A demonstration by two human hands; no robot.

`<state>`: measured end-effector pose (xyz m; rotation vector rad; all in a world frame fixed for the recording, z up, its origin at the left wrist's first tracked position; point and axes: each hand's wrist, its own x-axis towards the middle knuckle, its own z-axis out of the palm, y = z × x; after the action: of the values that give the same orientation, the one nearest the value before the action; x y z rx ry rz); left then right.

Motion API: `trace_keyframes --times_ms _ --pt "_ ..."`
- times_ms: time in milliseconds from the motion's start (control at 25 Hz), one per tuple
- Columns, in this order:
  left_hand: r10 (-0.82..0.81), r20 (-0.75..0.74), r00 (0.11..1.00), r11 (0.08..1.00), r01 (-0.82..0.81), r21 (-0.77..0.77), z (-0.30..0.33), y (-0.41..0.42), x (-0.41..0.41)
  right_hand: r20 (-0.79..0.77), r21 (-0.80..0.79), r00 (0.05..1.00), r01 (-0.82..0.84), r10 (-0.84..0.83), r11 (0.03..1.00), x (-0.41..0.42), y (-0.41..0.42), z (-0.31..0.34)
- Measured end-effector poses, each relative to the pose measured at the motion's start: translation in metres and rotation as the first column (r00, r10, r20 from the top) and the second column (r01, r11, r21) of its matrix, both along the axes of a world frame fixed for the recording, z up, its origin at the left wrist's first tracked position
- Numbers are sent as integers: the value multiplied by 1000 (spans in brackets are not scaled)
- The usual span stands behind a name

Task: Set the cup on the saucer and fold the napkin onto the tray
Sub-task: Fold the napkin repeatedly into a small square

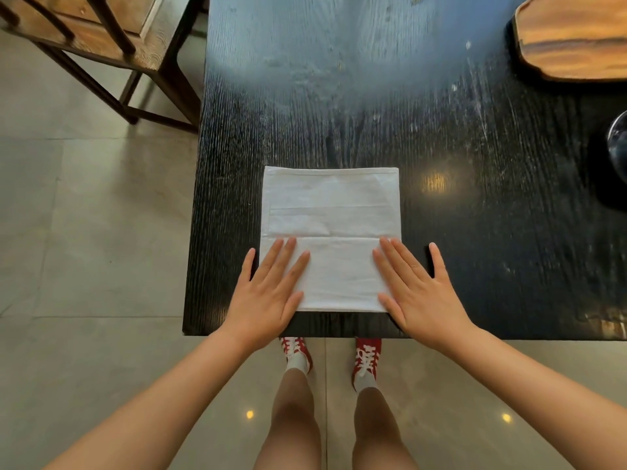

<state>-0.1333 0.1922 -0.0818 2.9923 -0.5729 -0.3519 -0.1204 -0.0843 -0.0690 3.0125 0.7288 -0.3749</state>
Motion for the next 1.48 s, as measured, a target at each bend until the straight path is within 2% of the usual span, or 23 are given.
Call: trace_keyframes --times_ms 160,280,400,640,760,840,920,1000,1080,1280,1400,1480 --pt "-109 -52 993 994 108 -22 0 -12 -24 -49 0 999 -2 2 1000 -24 -26 3" --pt "-232 7 973 973 232 -15 5 -8 -38 -53 -9 996 -67 67 998 -43 -45 3" --pt "-308 73 949 950 311 -32 9 -4 -50 13 31 990 -138 137 990 -53 -60 3" --pt "-271 109 956 945 286 -160 18 -10 -55 103 154 967 -248 234 956 -55 -79 10" --pt "-147 192 970 935 200 -293 23 -12 -59 173 260 954 -283 244 923 -50 -86 20" --pt "7 178 984 903 70 -424 28 -15 -60 178 406 974 -201 139 892 -46 -84 27" --pt "186 128 974 840 -90 -535 35 -21 -57 84 554 995 1 -57 832 -43 -77 35" --pt "352 79 933 746 -229 -625 43 -28 -51 -27 667 967 205 -252 716 -39 -69 43" --pt "474 38 880 650 -320 -690 49 -37 -40 -106 721 918 335 -381 606 -34 -61 48" --pt "618 -57 784 504 -451 -736 52 -55 -1 -217 688 765 561 -607 461 -9 -44 49" --pt "637 -37 770 528 -471 -707 44 -61 24 -339 625 646 698 -683 349 11 -37 43" --pt "646 -25 763 543 -482 -688 37 -62 35 -346 592 610 731 -713 339 21 -33 40"
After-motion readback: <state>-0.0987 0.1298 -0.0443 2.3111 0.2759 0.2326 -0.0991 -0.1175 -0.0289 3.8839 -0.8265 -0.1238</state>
